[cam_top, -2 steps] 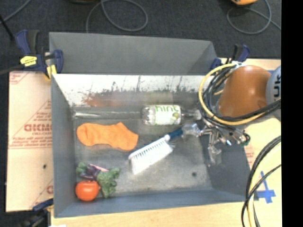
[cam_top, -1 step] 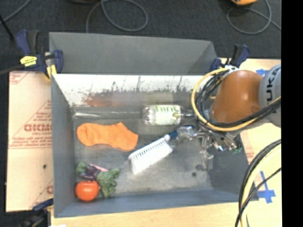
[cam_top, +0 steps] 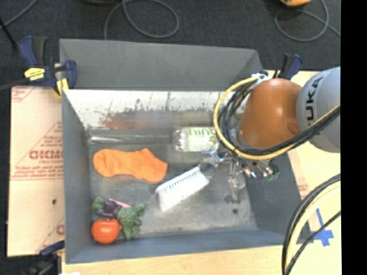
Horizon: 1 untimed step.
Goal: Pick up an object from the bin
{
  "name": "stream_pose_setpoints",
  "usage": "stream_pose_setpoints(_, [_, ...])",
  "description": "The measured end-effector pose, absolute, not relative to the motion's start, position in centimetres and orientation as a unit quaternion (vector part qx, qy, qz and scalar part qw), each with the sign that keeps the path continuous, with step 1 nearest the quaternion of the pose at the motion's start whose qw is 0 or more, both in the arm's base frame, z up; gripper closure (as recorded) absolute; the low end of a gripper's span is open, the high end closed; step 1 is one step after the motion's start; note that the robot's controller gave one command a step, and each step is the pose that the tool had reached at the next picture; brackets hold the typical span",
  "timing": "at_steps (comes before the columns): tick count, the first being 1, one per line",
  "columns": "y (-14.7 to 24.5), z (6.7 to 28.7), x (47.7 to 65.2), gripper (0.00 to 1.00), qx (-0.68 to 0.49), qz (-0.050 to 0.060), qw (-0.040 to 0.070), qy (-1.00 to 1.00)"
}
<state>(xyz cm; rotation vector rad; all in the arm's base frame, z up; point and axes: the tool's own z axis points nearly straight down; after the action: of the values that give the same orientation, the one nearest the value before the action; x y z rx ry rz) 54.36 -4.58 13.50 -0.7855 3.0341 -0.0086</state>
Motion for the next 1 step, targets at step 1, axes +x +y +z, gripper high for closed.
stream_pose_setpoints(1, [-1.53,12.99,54.51,0.0,-0.304,-0.002,0.006,0.953])
